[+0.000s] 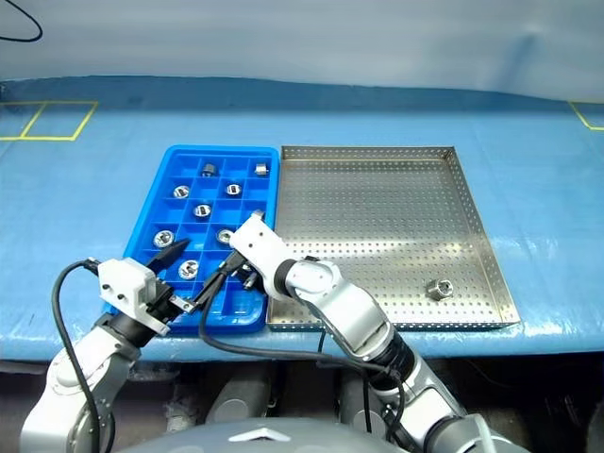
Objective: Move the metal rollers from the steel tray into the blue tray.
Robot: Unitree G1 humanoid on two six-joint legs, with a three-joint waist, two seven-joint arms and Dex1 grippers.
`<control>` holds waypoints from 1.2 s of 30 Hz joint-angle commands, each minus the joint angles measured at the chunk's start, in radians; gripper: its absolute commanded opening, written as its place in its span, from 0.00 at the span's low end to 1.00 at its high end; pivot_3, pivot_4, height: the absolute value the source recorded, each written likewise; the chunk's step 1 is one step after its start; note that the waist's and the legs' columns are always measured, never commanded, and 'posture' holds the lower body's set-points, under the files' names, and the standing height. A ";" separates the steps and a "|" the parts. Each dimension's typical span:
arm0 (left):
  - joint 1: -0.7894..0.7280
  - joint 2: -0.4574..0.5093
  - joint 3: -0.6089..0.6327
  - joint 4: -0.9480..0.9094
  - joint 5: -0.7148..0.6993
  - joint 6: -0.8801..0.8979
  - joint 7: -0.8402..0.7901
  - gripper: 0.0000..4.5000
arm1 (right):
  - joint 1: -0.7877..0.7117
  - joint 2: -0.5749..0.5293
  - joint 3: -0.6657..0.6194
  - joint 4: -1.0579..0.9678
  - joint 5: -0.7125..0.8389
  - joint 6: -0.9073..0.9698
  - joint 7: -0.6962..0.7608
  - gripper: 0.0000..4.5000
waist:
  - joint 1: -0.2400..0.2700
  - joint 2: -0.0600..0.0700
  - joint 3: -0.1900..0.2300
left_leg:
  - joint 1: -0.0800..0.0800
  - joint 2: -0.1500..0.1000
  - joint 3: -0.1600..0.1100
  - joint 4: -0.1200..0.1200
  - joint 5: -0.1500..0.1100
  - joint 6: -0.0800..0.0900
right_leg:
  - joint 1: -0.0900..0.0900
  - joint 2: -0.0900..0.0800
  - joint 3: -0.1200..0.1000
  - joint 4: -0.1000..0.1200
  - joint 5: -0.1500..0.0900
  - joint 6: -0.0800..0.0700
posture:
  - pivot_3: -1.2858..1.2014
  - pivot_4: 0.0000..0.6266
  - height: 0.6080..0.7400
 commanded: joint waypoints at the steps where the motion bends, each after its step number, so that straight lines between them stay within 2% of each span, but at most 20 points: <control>1: -0.013 0.011 -0.009 -0.009 -0.007 -0.017 -0.012 1.00 | 0.001 0.012 -0.027 0.059 -0.027 -0.036 -0.034 0.61 | -0.001 0.000 0.000 | 0.000 0.000 0.000 0.000 0.000 0.000 | 0.000 0.000 0.000 0.000 0.000 0.000 | 0.60 0.24 1.00; 5: -0.039 0.025 -0.017 0.000 -0.012 -0.009 -0.030 1.00 | 0.003 0.010 -0.065 0.051 -0.035 -0.044 -0.053 0.89 | 0.002 0.000 0.000 | 0.000 -0.001 0.000 0.001 0.000 0.000 | 0.001 0.000 0.000 0.000 0.000 0.000 | 0.59 0.24 1.00; 12: -0.178 0.072 -0.060 0.056 -0.024 0.028 -0.080 1.00 | 0.089 -0.032 -0.241 -0.147 -0.036 0.031 -0.115 0.89 | -0.006 0.000 0.000 | -0.002 -0.001 0.000 0.001 0.000 0.000 | 0.000 -0.001 0.000 0.000 0.000 0.001 | 0.55 0.24 1.00; 20: -0.429 0.063 -0.209 0.230 -0.021 0.023 -0.191 1.00 | 0.269 -0.166 -0.494 -0.414 -0.074 0.221 -0.179 0.89 | -0.062 0.000 0.000 | -0.002 -0.001 0.003 0.001 0.000 0.000 | 0.000 -0.001 0.001 0.000 0.001 0.002 | 0.48 0.24 1.00; 25: -0.539 0.042 -0.285 0.338 -0.023 0.004 -0.278 1.00 | 0.352 -0.205 -0.601 -0.541 -0.073 0.355 -0.184 0.89 | -0.128 0.000 0.000 | -0.001 0.000 0.006 0.001 0.000 0.001 | 0.000 0.000 0.003 0.000 0.003 0.006 | 0.43 0.24 1.00; 32: -0.605 0.016 -0.338 0.424 -0.020 -0.013 -0.362 1.00 | 0.414 -0.203 -0.642 -0.617 -0.067 0.455 -0.190 0.89 | -0.206 0.001 0.000 | 0.000 0.000 0.007 0.002 0.000 0.001 | 0.000 0.002 0.006 0.001 0.004 0.007 | 0.40 0.24 1.00; 36: -0.613 0.005 -0.347 0.439 -0.021 -0.015 -0.379 1.00 | 0.431 -0.160 -0.669 -0.612 -0.066 0.459 -0.196 0.89 | -0.234 0.001 0.000 | 0.000 0.000 0.007 0.003 0.000 0.001 | 0.000 0.003 0.008 0.001 0.004 0.008 | 0.40 0.24 1.00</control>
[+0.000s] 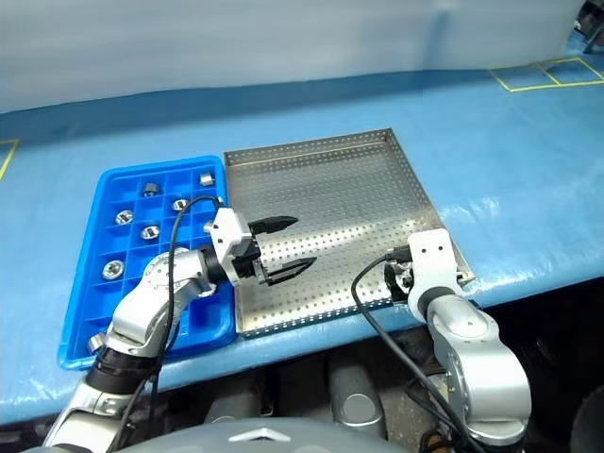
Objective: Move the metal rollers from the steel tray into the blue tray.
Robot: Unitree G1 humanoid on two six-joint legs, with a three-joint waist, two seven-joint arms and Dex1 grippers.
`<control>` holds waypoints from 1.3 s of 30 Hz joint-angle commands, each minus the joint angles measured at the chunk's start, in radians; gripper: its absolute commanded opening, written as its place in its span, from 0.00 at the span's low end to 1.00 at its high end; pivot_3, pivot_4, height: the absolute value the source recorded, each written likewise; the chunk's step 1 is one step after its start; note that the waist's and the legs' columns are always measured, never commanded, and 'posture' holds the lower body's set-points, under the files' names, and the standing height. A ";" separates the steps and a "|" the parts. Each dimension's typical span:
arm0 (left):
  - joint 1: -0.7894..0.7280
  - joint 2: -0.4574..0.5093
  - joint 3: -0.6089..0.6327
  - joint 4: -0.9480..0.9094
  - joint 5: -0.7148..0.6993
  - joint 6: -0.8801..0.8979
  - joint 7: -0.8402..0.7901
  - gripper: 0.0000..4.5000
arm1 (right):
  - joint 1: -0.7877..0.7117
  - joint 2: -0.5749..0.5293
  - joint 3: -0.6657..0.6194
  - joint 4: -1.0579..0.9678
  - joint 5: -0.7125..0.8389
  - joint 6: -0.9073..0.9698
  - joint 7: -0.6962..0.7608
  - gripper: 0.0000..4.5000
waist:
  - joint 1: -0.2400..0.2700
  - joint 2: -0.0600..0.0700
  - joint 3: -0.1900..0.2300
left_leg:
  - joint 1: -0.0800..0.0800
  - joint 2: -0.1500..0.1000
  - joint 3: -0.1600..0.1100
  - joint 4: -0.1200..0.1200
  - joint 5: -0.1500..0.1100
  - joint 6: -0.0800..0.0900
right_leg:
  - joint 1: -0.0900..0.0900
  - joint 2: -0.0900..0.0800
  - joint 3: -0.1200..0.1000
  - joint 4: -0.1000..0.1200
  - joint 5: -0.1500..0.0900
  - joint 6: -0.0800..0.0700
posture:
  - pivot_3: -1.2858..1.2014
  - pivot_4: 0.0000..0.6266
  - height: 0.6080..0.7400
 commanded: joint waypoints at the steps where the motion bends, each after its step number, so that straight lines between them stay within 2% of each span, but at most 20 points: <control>1: -0.020 -0.009 -0.005 -0.005 -0.008 -0.021 -0.020 1.00 | 0.003 0.029 -0.035 -0.026 0.002 -0.006 -0.010 0.89 | -0.013 0.000 0.000 | 0.000 0.000 0.000 0.000 0.000 0.000 | 0.000 0.000 0.000 0.000 0.000 0.000 | 0.40 0.24 1.00; 13: 0.003 -0.013 0.004 -0.021 -0.009 -0.013 -0.012 1.00 | -0.070 0.016 -0.063 0.126 0.017 -0.074 0.014 0.89 | -0.037 0.000 0.000 | 0.000 0.000 0.000 0.001 0.000 0.001 | 0.000 0.000 0.003 0.000 0.002 0.004 | 0.42 0.24 1.00; 23: 0.030 -0.012 0.008 -0.045 -0.007 -0.011 0.013 1.00 | -0.132 -0.002 -0.031 0.221 0.027 -0.114 0.017 0.89 | -0.024 0.000 0.000 | 0.000 0.000 0.001 0.001 -0.001 0.001 | 0.000 0.001 0.005 0.000 0.003 0.005 | 0.44 0.24 1.00; 30: 0.048 -0.008 0.015 -0.062 -0.009 -0.009 0.031 1.00 | -0.133 -0.014 -0.034 0.173 0.047 -0.089 0.026 0.89 | -0.012 0.000 0.000 | 0.000 0.000 0.001 0.001 -0.001 0.001 | 0.000 0.001 0.005 0.000 0.003 0.006 | 0.44 0.24 1.00; 39: 0.051 -0.011 0.013 -0.054 -0.009 -0.022 0.028 1.00 | -0.177 0.007 -0.035 0.327 0.044 -0.186 0.015 0.89 | -0.006 0.000 0.000 | 0.000 0.000 0.001 0.001 -0.001 0.001 | 0.000 0.001 0.005 0.000 0.004 0.006 | 0.44 0.24 1.00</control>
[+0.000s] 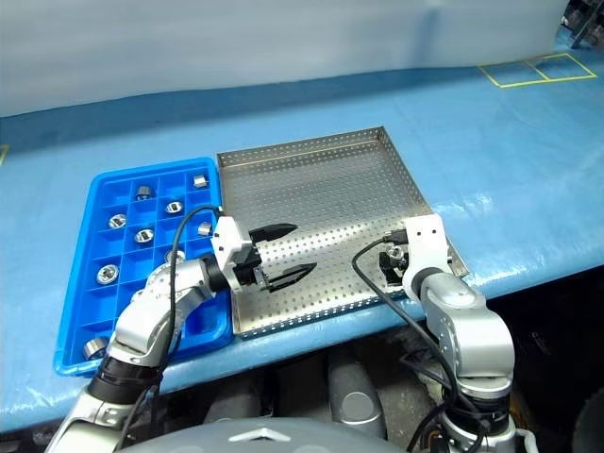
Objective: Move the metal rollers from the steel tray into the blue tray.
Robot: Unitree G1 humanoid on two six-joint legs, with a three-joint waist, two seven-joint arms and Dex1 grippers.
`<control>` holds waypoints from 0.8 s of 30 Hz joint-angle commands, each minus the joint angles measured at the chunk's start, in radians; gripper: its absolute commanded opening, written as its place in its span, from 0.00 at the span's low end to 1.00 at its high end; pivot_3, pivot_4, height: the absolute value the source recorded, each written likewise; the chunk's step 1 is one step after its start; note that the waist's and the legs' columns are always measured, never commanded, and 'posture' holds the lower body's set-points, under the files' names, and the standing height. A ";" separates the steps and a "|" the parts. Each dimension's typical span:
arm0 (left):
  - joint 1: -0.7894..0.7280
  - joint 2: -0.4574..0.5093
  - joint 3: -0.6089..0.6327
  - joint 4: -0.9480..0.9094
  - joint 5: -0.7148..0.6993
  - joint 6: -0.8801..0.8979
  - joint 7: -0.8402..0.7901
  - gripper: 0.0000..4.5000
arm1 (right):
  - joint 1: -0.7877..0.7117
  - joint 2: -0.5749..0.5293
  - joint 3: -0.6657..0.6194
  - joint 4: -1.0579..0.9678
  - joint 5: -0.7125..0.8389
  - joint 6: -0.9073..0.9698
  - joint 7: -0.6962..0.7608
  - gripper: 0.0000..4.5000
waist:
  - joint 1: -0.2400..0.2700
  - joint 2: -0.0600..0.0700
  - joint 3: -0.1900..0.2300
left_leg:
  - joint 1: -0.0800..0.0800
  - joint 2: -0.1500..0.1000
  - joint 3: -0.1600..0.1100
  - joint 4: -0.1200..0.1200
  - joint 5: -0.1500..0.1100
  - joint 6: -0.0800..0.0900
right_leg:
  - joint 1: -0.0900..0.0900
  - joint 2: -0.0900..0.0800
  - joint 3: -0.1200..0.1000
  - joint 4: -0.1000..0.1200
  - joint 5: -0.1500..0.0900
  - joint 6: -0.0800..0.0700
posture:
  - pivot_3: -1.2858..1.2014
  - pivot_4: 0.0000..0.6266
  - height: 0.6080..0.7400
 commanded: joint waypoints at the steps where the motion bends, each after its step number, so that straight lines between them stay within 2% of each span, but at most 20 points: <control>1: -0.002 0.000 0.010 -0.032 -0.009 -0.022 -0.007 1.00 | -0.030 0.006 -0.014 0.053 0.003 -0.064 -0.007 0.89 | 0.002 0.000 0.000 | 0.000 0.000 0.000 0.000 0.000 0.000 | 0.000 0.000 0.000 0.000 0.000 0.000 | 0.44 0.24 1.00; 6: 0.001 -0.002 0.012 -0.025 -0.006 -0.030 -0.007 1.00 | -0.044 0.018 -0.022 0.128 0.002 -0.091 -0.015 0.89 | 0.013 0.000 0.000 | 0.000 0.000 0.000 0.000 0.000 0.000 | 0.000 0.000 0.000 0.000 0.000 0.000 | 0.45 0.24 1.00; 7: 0.001 -0.003 0.012 -0.025 -0.006 -0.031 -0.007 1.00 | -0.045 0.024 -0.027 0.133 0.002 -0.092 -0.020 0.85 | 0.018 0.000 0.000 | 0.000 0.000 0.000 0.000 0.000 0.000 | 0.000 0.000 0.000 0.000 0.000 0.000 | 0.45 0.24 1.00; 10: 0.004 -0.003 0.015 -0.026 -0.005 -0.032 -0.003 1.00 | -0.039 0.027 -0.033 0.121 0.011 -0.091 -0.017 0.69 | 0.026 0.000 0.000 | 0.000 0.000 0.001 0.000 0.000 0.001 | 0.000 0.000 0.001 0.000 0.000 0.000 | 0.46 0.24 1.00; 14: 0.010 0.000 0.019 -0.032 -0.002 -0.034 0.003 1.00 | -0.048 0.020 -0.008 0.061 0.011 -0.065 -0.019 0.39 | 0.037 0.000 0.000 | 0.000 0.000 0.001 0.000 0.000 0.001 | 0.000 0.000 0.001 0.000 0.001 0.001 | 0.46 0.24 1.00; 20: 0.024 -0.001 0.050 -0.050 -0.012 -0.032 0.023 1.00 | -0.127 0.049 0.067 -0.049 0.030 -0.021 -0.025 0.38 | 0.039 0.000 0.000 | 0.000 0.000 0.001 0.000 0.000 0.001 | -0.001 0.000 0.002 0.000 0.001 0.001 | 0.46 0.24 1.00; 24: 0.072 0.008 0.110 -0.108 -0.021 -0.030 0.070 1.00 | -0.238 0.113 0.206 -0.061 0.037 -0.029 -0.032 0.38 | 0.038 0.001 0.000 | 0.000 0.001 0.002 0.000 0.000 0.001 | -0.001 0.001 0.002 0.001 0.001 0.001 | 0.48 0.24 1.00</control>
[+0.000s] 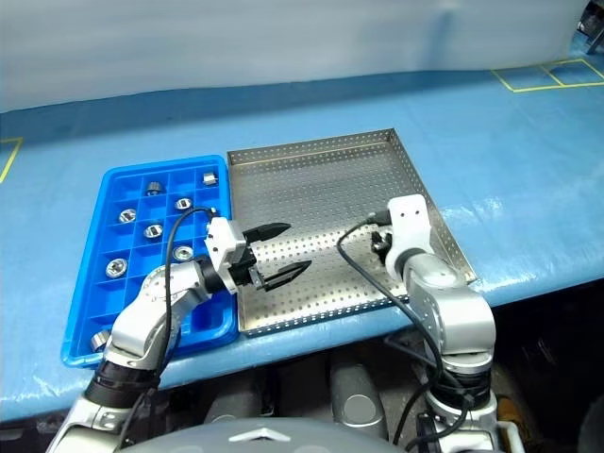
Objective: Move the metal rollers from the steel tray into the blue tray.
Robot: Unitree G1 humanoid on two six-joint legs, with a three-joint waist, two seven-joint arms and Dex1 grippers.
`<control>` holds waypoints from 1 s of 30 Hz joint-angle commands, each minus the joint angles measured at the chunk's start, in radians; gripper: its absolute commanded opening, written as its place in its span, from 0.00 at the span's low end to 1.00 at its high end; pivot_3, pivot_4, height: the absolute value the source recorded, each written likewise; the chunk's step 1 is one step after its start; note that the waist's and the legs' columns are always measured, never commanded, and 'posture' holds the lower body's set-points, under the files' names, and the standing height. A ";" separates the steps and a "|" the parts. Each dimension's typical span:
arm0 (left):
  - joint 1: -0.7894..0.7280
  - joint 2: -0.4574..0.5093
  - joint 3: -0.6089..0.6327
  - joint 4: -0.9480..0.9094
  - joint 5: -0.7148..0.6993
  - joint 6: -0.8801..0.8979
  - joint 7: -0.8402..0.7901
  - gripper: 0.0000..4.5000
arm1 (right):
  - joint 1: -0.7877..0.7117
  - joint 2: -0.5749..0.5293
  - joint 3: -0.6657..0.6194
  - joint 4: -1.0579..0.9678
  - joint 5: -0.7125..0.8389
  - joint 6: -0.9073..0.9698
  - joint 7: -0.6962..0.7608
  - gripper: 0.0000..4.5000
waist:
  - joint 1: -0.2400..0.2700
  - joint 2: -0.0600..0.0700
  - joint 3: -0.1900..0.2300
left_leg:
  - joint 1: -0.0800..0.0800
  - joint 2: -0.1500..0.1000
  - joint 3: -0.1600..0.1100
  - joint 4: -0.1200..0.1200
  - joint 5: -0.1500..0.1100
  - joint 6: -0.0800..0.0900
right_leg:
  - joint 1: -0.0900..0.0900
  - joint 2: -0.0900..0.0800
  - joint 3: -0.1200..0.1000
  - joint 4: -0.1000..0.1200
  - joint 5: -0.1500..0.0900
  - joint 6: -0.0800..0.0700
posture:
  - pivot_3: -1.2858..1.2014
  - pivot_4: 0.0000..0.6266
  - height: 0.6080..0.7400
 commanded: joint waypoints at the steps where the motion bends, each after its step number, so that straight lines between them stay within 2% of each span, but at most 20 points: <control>1: 0.038 0.011 0.067 -0.093 -0.017 -0.021 0.042 1.00 | -0.077 0.050 0.101 -0.029 0.021 -0.025 -0.006 0.38 | 0.006 0.000 0.000 | 0.000 0.000 -0.001 0.000 0.000 0.000 | 0.000 0.000 0.000 0.000 0.000 0.000 | 0.49 0.24 1.00; 6: 0.156 0.031 0.161 -0.194 -0.012 -0.026 0.106 1.00 | -0.173 0.089 0.276 0.110 -0.006 -0.127 -0.002 0.38 | 0.041 0.000 0.000 | -0.001 -0.001 -0.002 -0.001 0.000 0.000 | 0.000 -0.002 -0.002 -0.001 0.000 -0.001 | 0.53 0.24 1.00; 9: 0.208 0.038 0.198 -0.239 -0.009 -0.030 0.134 1.00 | -0.200 0.102 0.325 0.156 -0.005 -0.173 0.011 0.38 | 0.075 0.000 0.000 | -0.001 -0.001 -0.002 -0.001 0.000 0.001 | 0.000 -0.003 -0.003 -0.001 0.000 -0.001 | 0.54 0.24 1.00; 12: 0.330 0.044 0.266 -0.318 0.006 -0.046 0.174 1.00 | -0.237 0.145 0.383 0.205 0.006 -0.214 0.038 0.38 | 0.096 -0.001 0.000 | -0.001 -0.001 -0.002 -0.001 0.000 0.000 | 0.000 -0.004 -0.005 -0.001 -0.001 -0.002 | 0.58 0.24 1.00; 18: 0.506 0.010 0.380 -0.397 -0.005 -0.108 0.228 1.00 | -0.237 0.217 0.459 0.232 0.064 -0.221 0.112 0.38 | 0.149 -0.001 0.000 | -0.002 -0.001 -0.006 -0.003 0.000 0.000 | 0.000 -0.006 -0.011 -0.001 -0.005 -0.009 | 0.61 0.24 1.00; 23: 0.583 0.000 0.426 -0.413 -0.014 -0.145 0.237 1.00 | -0.224 0.195 0.568 0.268 0.073 -0.258 0.177 0.38 | 0.178 -0.001 0.000 | -0.002 -0.001 -0.007 -0.002 0.000 0.000 | 0.001 -0.006 -0.013 -0.002 -0.007 -0.012 | 0.63 0.24 1.00; 30: 0.637 -0.017 0.430 -0.432 -0.035 -0.167 0.231 1.00 | -0.195 0.166 0.633 0.356 0.084 -0.343 0.270 0.38 | 0.189 -0.002 0.000 | -0.002 -0.001 -0.007 -0.002 0.000 -0.001 | 0.001 -0.006 -0.014 -0.002 -0.007 -0.012 | 0.64 0.24 1.00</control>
